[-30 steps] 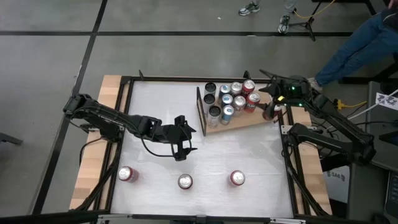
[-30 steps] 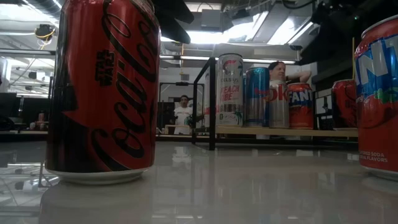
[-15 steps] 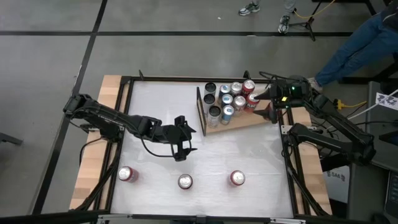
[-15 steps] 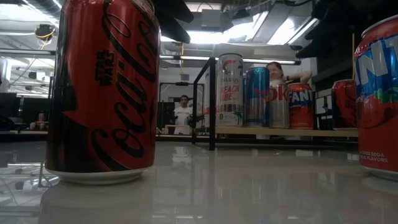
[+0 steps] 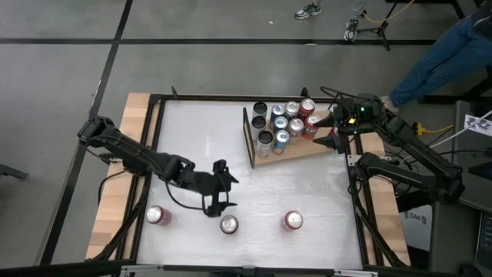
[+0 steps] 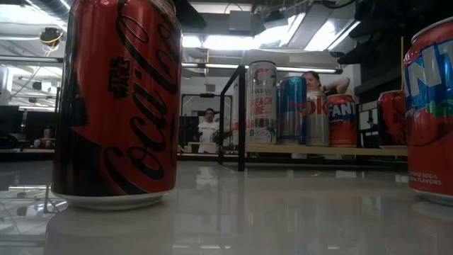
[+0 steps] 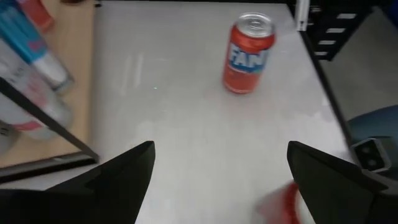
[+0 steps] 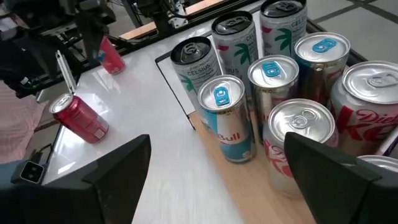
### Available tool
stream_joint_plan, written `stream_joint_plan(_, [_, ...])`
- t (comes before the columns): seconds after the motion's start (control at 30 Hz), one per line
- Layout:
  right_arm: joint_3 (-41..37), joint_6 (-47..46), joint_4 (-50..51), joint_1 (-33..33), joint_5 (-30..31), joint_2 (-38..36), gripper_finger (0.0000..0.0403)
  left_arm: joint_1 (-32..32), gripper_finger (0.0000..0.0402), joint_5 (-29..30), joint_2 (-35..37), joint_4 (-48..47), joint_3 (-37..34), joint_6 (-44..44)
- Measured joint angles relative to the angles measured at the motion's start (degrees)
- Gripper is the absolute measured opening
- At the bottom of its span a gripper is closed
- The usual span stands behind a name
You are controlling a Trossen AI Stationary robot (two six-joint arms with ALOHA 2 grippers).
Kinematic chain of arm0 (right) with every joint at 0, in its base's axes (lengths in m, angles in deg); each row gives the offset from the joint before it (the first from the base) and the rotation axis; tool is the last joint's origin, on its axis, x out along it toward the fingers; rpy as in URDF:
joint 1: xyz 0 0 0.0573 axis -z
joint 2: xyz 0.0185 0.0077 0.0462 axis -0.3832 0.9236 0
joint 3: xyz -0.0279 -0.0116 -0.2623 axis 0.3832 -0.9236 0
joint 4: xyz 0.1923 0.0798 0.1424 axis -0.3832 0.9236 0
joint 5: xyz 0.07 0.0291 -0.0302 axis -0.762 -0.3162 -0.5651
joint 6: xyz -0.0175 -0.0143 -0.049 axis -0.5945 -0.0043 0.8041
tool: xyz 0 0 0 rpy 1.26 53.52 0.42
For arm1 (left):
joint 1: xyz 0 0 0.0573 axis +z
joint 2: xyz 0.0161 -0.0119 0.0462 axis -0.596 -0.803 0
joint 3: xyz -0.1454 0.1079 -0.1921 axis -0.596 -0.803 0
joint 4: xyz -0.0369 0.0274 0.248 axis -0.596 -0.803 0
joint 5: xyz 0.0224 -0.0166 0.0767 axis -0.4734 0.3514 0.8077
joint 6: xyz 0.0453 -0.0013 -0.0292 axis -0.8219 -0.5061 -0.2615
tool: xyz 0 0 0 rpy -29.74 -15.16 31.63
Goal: Place canned beverage on shelf
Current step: Put the red soda can on the shelf aligned with the other red soda can
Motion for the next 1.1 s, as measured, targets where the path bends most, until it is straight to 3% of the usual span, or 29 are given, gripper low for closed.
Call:
stream_joint_plan(0.4, [0.0,-4.3,-0.6,-1.4,-4.6,0.0,0.0356,-7.8,0.0357,0.2,0.0,-1.1,0.0,11.4])
stream_joint_plan(0.77, [0.0,-5.7,-12.6,-17.6,6.4,0.0,0.0356,-16.9,0.0357,8.4,0.0,-10.4,0.0,33.6])
stream_joint_plan(1.1, [0.0,-5.7,-17.6,-30.2,13.3,0.5,0.0356,-21.8,0.0357,12.7,-7.1,-7.9,0.0,42.4])
